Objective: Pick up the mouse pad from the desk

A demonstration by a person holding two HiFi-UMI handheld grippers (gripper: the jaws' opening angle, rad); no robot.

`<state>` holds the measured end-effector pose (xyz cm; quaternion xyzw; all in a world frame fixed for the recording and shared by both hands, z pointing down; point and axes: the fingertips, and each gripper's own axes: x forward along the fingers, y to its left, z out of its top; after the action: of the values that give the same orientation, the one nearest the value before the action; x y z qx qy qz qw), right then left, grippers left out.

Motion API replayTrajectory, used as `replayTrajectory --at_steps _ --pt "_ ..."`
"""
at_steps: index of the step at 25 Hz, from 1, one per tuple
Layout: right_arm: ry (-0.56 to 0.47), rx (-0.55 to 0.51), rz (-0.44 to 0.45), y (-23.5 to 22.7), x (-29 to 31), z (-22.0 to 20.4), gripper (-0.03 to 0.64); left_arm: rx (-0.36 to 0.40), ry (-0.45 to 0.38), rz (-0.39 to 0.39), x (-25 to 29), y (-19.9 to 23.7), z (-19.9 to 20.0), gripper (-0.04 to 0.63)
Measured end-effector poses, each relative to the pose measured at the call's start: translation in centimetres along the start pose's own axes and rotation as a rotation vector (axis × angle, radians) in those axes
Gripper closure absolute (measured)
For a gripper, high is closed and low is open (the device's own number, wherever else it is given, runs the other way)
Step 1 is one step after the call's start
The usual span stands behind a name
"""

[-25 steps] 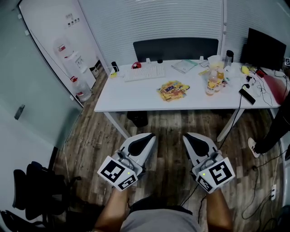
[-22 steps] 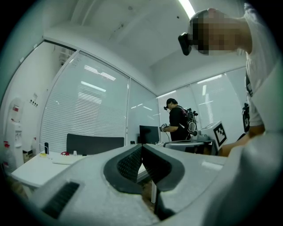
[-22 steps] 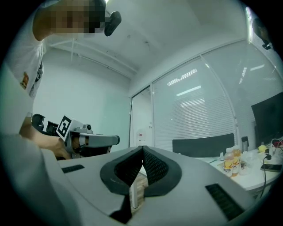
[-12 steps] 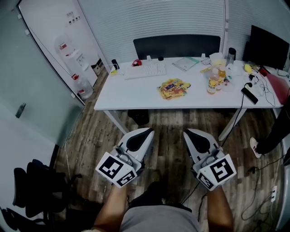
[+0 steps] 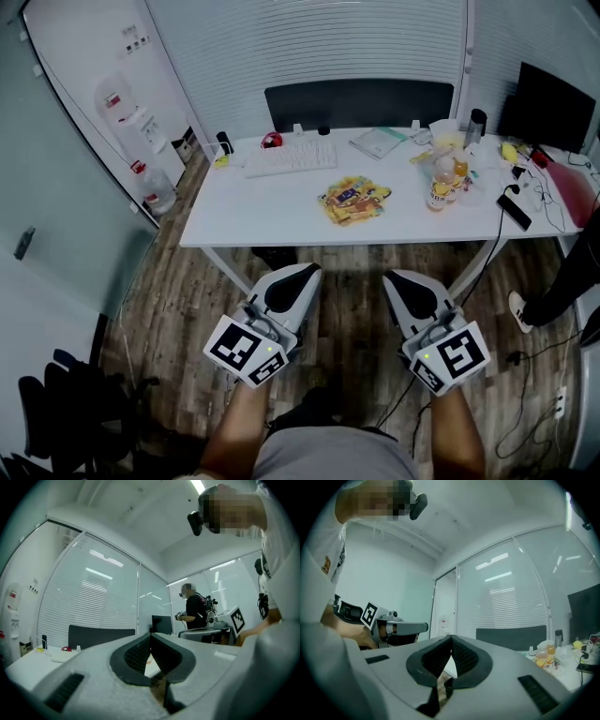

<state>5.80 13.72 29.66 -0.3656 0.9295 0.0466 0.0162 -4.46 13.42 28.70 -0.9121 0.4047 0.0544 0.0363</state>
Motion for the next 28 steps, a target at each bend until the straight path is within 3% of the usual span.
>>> replayTrajectory --at_steps 15,28 --pt "0.086 -0.002 -0.099 -4.9 12.8 -2.5 0.604 0.01 0.045 -0.064 5.4 13.8 -2.7 0.58" --pt "0.141 -0.016 -0.168 -6.8 19.3 -4.2 0.604 -0.004 0.049 -0.103 7.7 21.0 -4.3 0.58"
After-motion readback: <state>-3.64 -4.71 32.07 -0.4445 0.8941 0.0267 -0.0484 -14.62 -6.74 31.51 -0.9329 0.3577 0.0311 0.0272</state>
